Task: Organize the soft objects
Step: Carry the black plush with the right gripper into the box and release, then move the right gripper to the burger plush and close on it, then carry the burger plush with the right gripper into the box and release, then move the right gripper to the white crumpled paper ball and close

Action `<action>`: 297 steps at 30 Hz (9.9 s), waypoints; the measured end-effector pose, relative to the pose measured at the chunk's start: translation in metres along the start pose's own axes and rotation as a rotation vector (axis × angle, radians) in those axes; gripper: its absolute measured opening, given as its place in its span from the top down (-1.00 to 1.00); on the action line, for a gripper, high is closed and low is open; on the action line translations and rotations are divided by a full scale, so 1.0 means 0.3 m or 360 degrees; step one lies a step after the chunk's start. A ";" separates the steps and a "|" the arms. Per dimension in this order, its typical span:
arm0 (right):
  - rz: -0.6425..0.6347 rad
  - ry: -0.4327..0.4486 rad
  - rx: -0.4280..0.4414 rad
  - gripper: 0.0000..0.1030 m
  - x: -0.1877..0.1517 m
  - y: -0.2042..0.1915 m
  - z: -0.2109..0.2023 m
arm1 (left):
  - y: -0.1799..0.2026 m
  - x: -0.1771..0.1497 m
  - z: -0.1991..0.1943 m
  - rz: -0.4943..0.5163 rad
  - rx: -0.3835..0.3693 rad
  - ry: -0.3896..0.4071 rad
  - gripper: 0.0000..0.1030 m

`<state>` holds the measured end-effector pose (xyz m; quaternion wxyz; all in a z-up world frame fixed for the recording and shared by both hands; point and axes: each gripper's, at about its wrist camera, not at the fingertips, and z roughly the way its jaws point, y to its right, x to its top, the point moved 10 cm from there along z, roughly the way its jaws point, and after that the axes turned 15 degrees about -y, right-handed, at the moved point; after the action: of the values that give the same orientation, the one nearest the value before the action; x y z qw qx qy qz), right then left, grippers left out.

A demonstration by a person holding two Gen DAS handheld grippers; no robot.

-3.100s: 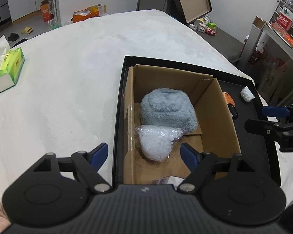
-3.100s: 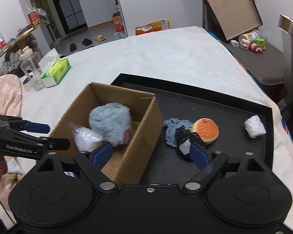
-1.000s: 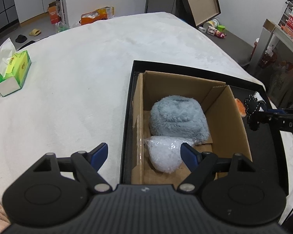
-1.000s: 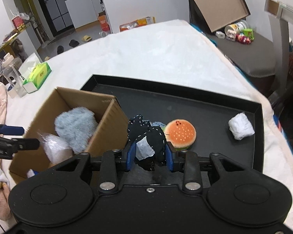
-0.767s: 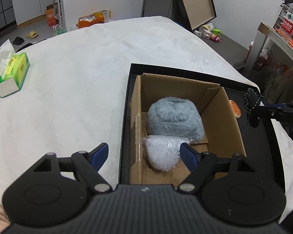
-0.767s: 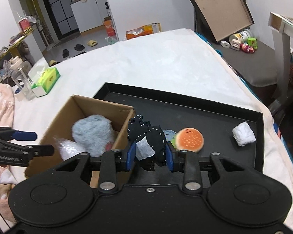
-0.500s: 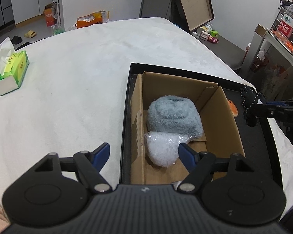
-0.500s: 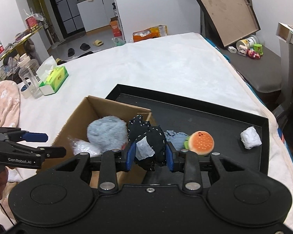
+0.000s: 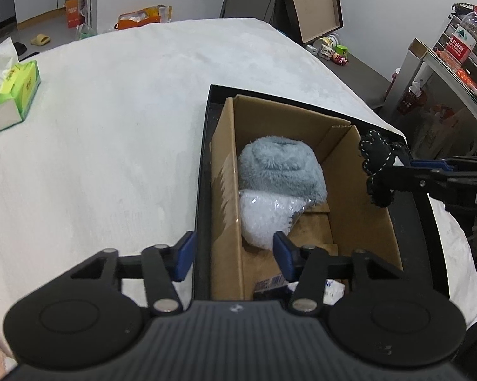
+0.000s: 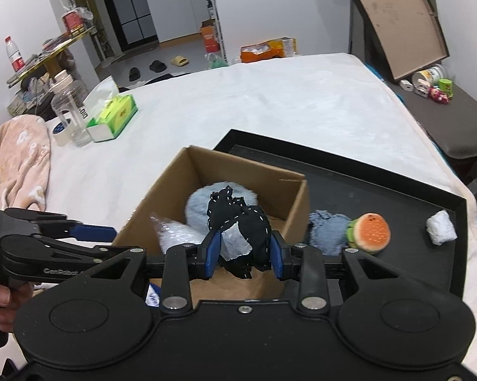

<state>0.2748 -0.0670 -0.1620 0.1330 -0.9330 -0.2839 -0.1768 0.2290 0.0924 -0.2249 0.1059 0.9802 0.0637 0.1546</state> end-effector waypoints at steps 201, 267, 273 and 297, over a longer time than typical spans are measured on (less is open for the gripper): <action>-0.0106 -0.0150 0.0033 -0.15 -0.061 -0.180 0.122 | -0.009 -0.027 0.029 0.0075 0.0002 0.0000 0.67; 0.0193 0.0030 -0.0439 -0.97 -0.022 0.681 0.132 | 0.089 0.135 0.087 0.0074 0.0240 -0.0018 -0.46; 0.0143 0.0019 -0.0473 -0.97 -0.009 0.716 0.170 | 0.090 0.139 0.103 0.0075 0.0264 -0.0043 -0.46; 0.0142 -0.0054 -0.0515 0.14 -0.037 0.809 0.242 | 0.087 0.142 0.104 0.0076 0.0262 -0.0047 -0.47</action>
<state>0.4248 -0.2421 -0.2678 -0.0161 -0.9567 -0.2124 -0.1984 0.2815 0.0680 -0.2355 0.0220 0.9890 0.0512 0.1370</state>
